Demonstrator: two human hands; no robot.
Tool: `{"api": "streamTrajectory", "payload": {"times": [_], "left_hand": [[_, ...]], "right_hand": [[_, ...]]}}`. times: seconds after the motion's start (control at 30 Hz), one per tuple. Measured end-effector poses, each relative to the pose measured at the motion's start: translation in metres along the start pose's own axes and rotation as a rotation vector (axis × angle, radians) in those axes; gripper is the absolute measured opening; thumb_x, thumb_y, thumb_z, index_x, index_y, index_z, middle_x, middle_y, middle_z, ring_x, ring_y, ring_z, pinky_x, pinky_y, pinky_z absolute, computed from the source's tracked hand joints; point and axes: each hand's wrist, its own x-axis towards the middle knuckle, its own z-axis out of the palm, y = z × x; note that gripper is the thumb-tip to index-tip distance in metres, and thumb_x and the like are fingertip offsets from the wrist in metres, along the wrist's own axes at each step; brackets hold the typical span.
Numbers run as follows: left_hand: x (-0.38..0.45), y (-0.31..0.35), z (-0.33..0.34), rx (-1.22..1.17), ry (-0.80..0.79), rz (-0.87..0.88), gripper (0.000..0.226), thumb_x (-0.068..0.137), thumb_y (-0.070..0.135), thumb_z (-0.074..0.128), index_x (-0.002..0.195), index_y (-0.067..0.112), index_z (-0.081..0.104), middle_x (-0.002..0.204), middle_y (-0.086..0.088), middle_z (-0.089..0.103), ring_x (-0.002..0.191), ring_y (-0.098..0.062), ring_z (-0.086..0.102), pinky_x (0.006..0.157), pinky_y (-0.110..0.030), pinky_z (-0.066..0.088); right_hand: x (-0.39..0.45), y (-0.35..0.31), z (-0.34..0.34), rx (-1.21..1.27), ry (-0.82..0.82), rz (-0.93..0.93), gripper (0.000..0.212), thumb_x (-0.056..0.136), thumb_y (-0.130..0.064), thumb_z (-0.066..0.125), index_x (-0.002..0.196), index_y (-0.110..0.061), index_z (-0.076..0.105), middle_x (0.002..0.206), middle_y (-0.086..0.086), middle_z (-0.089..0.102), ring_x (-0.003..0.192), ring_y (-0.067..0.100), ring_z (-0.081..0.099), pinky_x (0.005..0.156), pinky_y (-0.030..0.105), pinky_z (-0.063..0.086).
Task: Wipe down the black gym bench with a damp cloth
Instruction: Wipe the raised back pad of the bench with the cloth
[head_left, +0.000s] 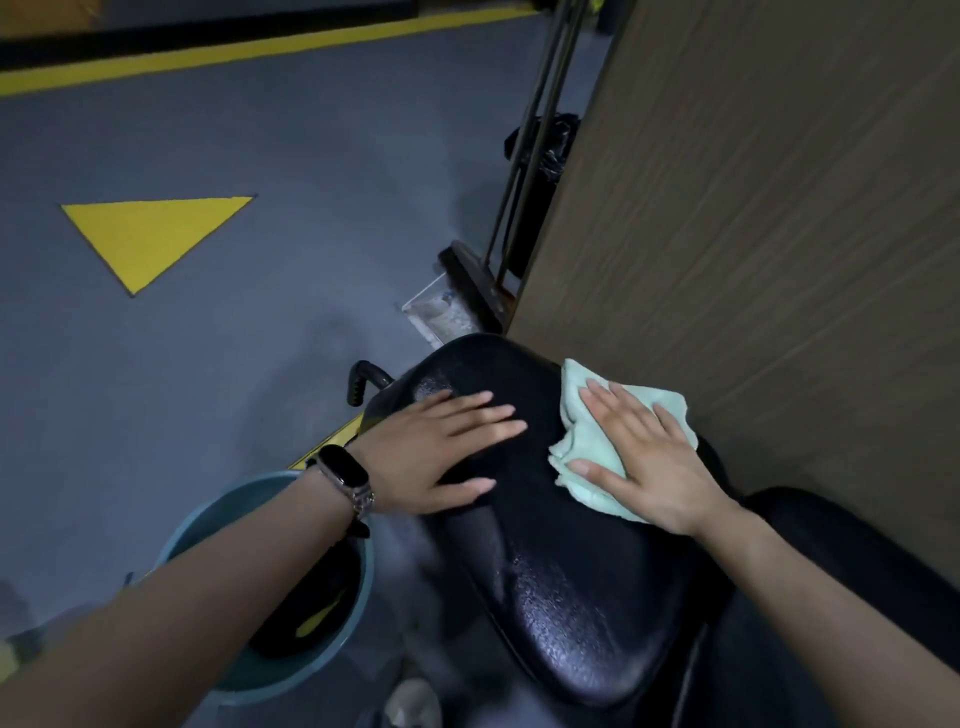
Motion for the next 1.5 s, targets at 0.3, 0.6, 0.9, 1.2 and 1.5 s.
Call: {"api": "streamTrajectory", "payload": {"times": [0.3,0.6,0.9,1.2,1.5], "left_hand": [[0.007,-0.016,-0.009,0.003,-0.036,-0.047,0.064,0.089,0.060,0.019,0.148,0.035,0.016,0.154,0.012,0.023,0.144,-0.012,0.013,0.114,-0.043,0.021],[0.011,-0.012,-0.009,-0.039,-0.062,-0.063,0.067,0.084,0.054,0.015,0.149,0.035,0.013,0.154,0.014,0.021,0.144,-0.012,0.011,0.114,-0.045,0.018],[0.017,-0.010,-0.014,-0.081,-0.130,-0.110,0.064,0.086,0.045,0.025,0.149,0.034,0.016,0.153,0.010,0.026,0.143,-0.014,0.014,0.115,-0.045,0.019],[0.018,-0.007,-0.011,-0.099,-0.078,-0.157,0.056,0.096,0.036,0.038,0.149,0.031,0.021,0.151,-0.007,0.032,0.143,-0.016,0.015,0.115,-0.042,0.018],[0.016,-0.009,-0.011,-0.092,-0.080,-0.136,0.064,0.086,0.047,0.028,0.148,0.032,0.020,0.151,-0.002,0.033,0.143,-0.014,0.015,0.114,-0.049,0.020]], "right_hand": [[-0.077,-0.039,0.032,0.010,0.102,0.101,0.083,0.083,-0.080,0.015,0.151,-0.035,-0.002,0.158,-0.020,-0.009,0.144,0.005,-0.019,0.117,0.042,-0.008],[-0.135,-0.094,0.078,-0.159,0.302,0.102,0.084,0.089,-0.074,0.028,0.149,-0.015,0.032,0.159,-0.001,0.021,0.147,0.025,0.015,0.107,0.057,0.020],[-0.148,-0.110,0.094,-0.334,0.308,0.137,0.083,0.087,-0.068,0.033,0.150,-0.015,0.027,0.158,0.002,0.023,0.145,0.030,0.021,0.107,0.058,0.026],[-0.135,-0.131,0.102,-0.448,0.296,0.219,0.080,0.089,-0.055,0.033,0.152,-0.011,0.012,0.158,0.006,0.021,0.144,0.034,0.022,0.105,0.061,0.031],[-0.084,-0.163,0.105,-0.485,0.361,0.235,0.088,0.087,-0.036,0.063,0.153,-0.013,0.009,0.160,0.004,0.016,0.145,0.033,0.020,0.110,0.056,0.029]]}}
